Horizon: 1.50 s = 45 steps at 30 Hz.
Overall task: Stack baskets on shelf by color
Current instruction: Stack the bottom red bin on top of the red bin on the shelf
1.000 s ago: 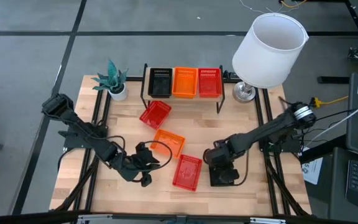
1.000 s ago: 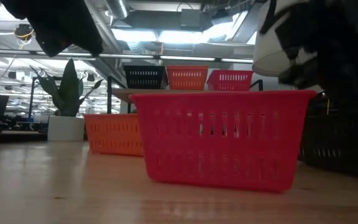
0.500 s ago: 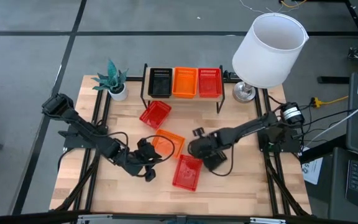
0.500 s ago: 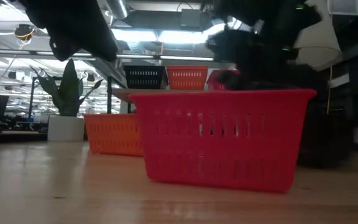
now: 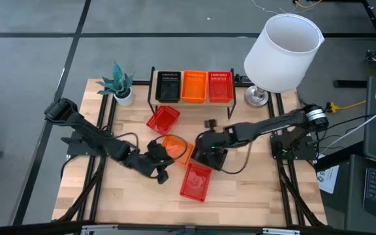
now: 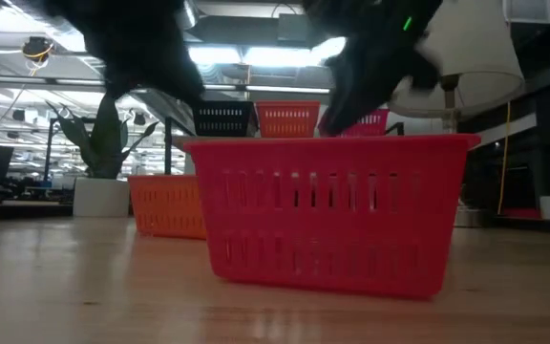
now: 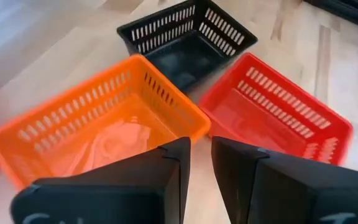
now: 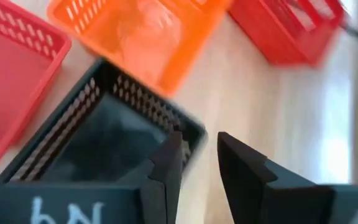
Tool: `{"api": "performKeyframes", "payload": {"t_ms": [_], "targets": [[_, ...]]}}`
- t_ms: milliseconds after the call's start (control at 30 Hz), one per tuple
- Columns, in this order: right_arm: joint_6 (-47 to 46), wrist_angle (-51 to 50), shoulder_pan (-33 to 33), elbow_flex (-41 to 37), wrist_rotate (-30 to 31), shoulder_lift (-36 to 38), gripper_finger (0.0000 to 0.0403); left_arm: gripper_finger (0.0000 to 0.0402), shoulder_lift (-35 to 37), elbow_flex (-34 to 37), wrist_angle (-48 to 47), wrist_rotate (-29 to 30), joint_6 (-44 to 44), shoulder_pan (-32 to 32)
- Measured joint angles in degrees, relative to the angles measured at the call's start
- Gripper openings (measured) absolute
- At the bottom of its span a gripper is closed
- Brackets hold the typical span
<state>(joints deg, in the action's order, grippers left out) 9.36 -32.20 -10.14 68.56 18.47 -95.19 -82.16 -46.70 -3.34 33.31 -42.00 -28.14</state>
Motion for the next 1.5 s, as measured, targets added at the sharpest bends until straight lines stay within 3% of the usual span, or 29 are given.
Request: {"api": "performKeyframes", "payload": {"t_ms": [100, 233, 400, 600, 833, 967, 1100, 1200, 1500], "targets": [[-9.65, -13.51, -2.03, 3.74, 1.60, 4.76, 0.0102, 0.0059, -1.37, 0.00, 5.12, -5.30, 6.89, 4.59], [-21.98, -23.32, -4.63, 4.99, -1.67, 12.01, 0.0102, 0.0069, -4.69, -0.09, 17.59, -15.68, 16.12, 10.30], [-30.00, -29.26, -8.82, 2.25, -1.63, 18.61, 0.0102, 0.0085, -10.77, -1.79, 21.87, -25.96, 18.25, 13.58], [-33.02, -27.59, -12.54, -2.66, -0.81, 23.24, 0.0102, 0.0097, -17.48, -5.79, 21.75, -33.31, 18.09, 9.94], [-31.65, -24.23, -13.55, -6.28, -2.32, 23.32, 0.0102, 0.0098, -18.65, -7.95, 18.17, -34.49, 25.76, 2.90], [-31.63, -23.50, -13.52, -7.14, -4.27, 23.29, 0.0102, 0.0098, -18.66, -8.65, 6.08, -33.79, 19.66, 0.49], [-29.97, -17.12, -13.55, -7.14, -9.64, 23.03, 0.0102, 0.0098, -18.74, -8.66, -0.34, -29.42, 15.33, 0.45], [-27.36, -12.37, -13.57, -7.14, -13.16, 22.54, 0.0102, 0.0098, -18.74, -8.66, 3.09, -26.70, 17.47, 1.87], [-16.37, -10.25, -13.56, -7.14, -22.56, 16.94, 0.0102, 0.0098, -21.44, -8.77, 22.21, -26.89, 26.56, 8.13]]}}
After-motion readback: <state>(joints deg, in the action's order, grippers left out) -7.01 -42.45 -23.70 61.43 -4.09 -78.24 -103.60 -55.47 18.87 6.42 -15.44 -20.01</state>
